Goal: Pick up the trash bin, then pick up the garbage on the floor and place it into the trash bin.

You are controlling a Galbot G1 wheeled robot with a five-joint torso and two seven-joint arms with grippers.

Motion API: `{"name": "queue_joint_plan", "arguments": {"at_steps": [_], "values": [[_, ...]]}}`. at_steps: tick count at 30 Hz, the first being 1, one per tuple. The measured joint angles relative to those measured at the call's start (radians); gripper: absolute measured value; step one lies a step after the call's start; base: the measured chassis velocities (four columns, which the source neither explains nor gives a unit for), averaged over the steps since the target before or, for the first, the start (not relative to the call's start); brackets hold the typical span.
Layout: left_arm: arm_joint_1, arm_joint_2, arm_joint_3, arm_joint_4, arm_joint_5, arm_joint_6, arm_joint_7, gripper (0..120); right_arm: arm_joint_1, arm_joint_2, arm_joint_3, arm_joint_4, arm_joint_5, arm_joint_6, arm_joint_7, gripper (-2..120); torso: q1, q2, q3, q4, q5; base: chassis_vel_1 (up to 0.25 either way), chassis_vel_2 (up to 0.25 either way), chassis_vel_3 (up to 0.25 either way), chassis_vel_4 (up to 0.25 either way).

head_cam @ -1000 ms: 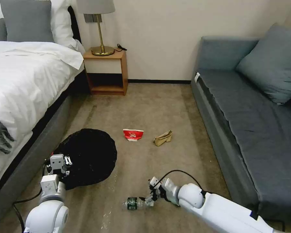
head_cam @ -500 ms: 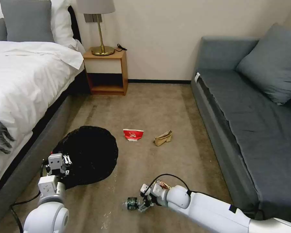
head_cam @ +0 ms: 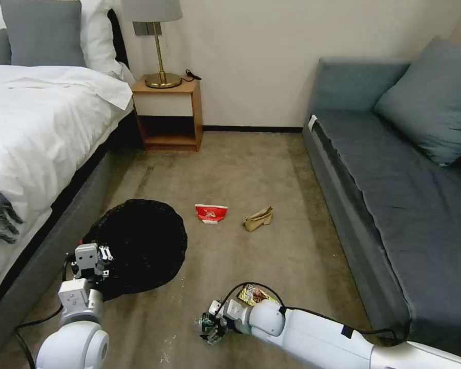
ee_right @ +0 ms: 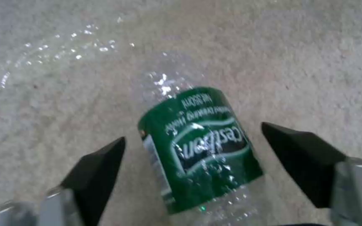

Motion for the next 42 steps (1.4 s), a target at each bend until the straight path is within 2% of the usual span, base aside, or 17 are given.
{"name": "queue_joint_plan", "arguments": {"at_steps": [1,5,8,10,12,13,19,24,28,29,36,40,42], "values": [[0.000,-0.001,0.001,-0.001,0.001,0.000,0.000,4,-0.001,-0.005,0.008,-0.001,-0.004,0.004,-0.001,74,0.000,0.000,0.000,0.0000,0.0001,0.000,0.000,0.000,0.000],[0.001,-0.002,0.003,-0.002,0.001,0.000,0.000,4,-0.003,-0.011,0.012,0.002,-0.006,0.006,-0.002,65,0.000,0.000,0.000,0.0000,-0.0002,0.000,0.000,0.000,0.000],[0.002,-0.002,0.006,-0.002,0.001,0.000,0.001,4,-0.015,-0.010,0.024,0.002,-0.018,0.013,-0.002,48,0.000,0.000,0.000,0.0000,0.0000,0.000,0.000,0.000,0.000],[0.002,-0.001,0.006,-0.001,0.001,0.000,0.001,4,-0.018,-0.009,0.027,0.002,-0.020,0.015,-0.002,45,0.000,0.000,0.000,0.0000,0.0000,0.000,0.000,0.000,0.000],[0.004,0.000,0.005,0.003,0.001,-0.001,0.001,4,-0.030,-0.010,0.037,0.007,-0.026,0.018,-0.002,34,0.000,0.000,0.000,0.0000,0.0000,0.000,0.000,0.000,0.000],[0.005,0.001,0.004,0.004,0.001,-0.002,0.002,4,-0.033,-0.013,0.040,0.011,-0.028,0.018,-0.001,33,0.000,0.000,0.000,0.0000,0.0001,0.000,0.000,0.000,0.000],[0.013,0.009,-0.006,0.004,-0.002,-0.004,0.002,4,-0.059,-0.040,0.098,0.049,-0.035,0.020,0.001,28,0.000,0.000,0.000,0.0001,0.0000,0.000,0.000,0.000,0.000],[0.031,0.026,-0.020,-0.007,-0.006,-0.010,0.002,4,-0.089,-0.071,0.215,0.101,-0.027,0.022,0.002,28,0.000,0.000,0.000,0.0000,0.0002,0.000,0.000,0.000,0.000],[0.047,0.032,-0.025,-0.023,-0.007,-0.014,0.003,4,-0.119,-0.106,0.391,0.166,0.008,0.016,-0.006,28,0.000,0.000,0.000,0.0000,0.0000,0.000,0.000,0.000,0.000],[0.047,0.032,-0.025,-0.023,-0.007,-0.014,0.003,4,-0.119,-0.106,0.391,0.166,0.008,0.016,-0.006,28,0.000,0.000,0.000,0.0000,0.0000,0.000,0.000,0.000,0.000],[0.083,0.032,-0.023,-0.054,0.003,-0.026,0.003,4,-0.204,-0.111,0.676,0.295,0.050,0.029,-0.007,28,0.000,0.000,0.000,0.0000,0.0002,0.000,0.000,0.000,0.000],[0.088,0.032,-0.017,-0.058,0.015,-0.029,0.002,4,-0.237,-0.109,0.744,0.355,0.071,0.051,0.006,28,0.000,0.000,0.000,-0.0002,-0.0001,0.000,0.000,0.000,0.000],[0.088,0.033,-0.009,-0.058,0.026,-0.033,-0.001,4,-0.265,-0.096,0.773,0.421,0.123,0.086,0.022,28,0.000,0.000,0.000,-0.0002,0.0000,0.000,0.000,0.000,0.000]]}}
